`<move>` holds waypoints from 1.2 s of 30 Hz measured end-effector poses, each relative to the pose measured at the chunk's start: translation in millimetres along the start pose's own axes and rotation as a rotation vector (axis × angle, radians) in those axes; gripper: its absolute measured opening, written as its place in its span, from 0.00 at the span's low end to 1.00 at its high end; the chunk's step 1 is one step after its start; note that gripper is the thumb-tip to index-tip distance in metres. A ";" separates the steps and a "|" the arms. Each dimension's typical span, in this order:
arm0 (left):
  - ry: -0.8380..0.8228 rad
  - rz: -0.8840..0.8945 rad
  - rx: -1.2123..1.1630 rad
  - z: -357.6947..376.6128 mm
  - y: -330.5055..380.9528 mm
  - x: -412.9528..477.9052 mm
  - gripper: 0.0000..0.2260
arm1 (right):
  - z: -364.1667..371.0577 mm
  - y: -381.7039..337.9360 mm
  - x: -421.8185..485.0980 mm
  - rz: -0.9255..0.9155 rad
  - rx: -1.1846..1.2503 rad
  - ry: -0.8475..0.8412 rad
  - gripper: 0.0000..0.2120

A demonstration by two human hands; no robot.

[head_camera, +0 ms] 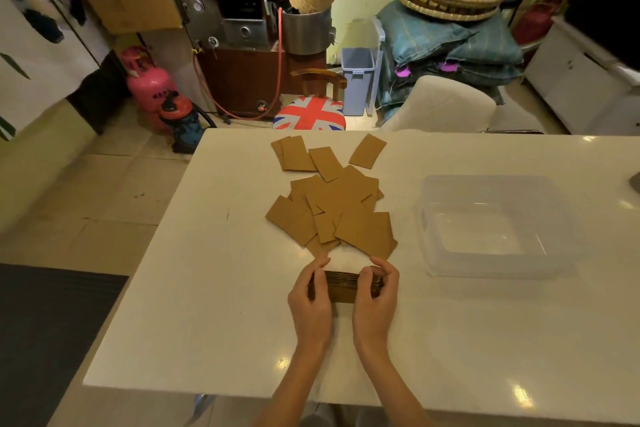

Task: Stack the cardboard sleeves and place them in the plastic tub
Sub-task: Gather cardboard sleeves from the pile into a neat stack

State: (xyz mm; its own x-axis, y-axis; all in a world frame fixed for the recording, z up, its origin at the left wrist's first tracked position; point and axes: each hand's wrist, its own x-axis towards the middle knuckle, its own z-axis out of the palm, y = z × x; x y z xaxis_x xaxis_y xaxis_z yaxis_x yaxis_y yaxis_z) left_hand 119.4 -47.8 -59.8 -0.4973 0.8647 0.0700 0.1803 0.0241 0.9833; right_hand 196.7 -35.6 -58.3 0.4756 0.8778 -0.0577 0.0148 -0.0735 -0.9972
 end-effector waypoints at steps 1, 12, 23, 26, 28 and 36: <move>0.029 -0.035 -0.053 3.0 3.4 -0.1 0.12 | 1.7 0.6 -1.3 0.001 -0.002 0.013 0.08; 0.063 -0.091 -0.044 15.4 10.9 4.0 0.08 | 7.6 3.6 1.9 0.013 -0.038 0.025 0.12; 0.085 -0.157 -0.126 20.9 17.0 9.7 0.11 | -1.7 -5.6 11.3 0.074 0.060 -0.031 0.19; 0.090 -0.136 -0.136 27.7 20.0 10.1 0.05 | -0.9 -7.1 11.5 0.044 0.064 0.006 0.11; 0.072 -0.129 -0.104 29.3 19.1 11.0 0.05 | -1.7 -7.0 13.5 0.025 0.047 -0.009 0.09; 0.058 -0.122 -0.033 23.2 9.1 9.2 0.10 | -5.8 0.6 10.8 0.028 -0.052 -0.081 0.07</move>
State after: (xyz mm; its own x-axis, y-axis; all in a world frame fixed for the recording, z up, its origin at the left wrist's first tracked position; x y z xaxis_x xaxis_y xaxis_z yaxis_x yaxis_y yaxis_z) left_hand 136.1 -28.0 -54.1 -0.5619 0.8261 -0.0418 0.0877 0.1098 0.9901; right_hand 207.0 -28.9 -59.2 0.4039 0.9103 -0.0909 0.0492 -0.1208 -0.9915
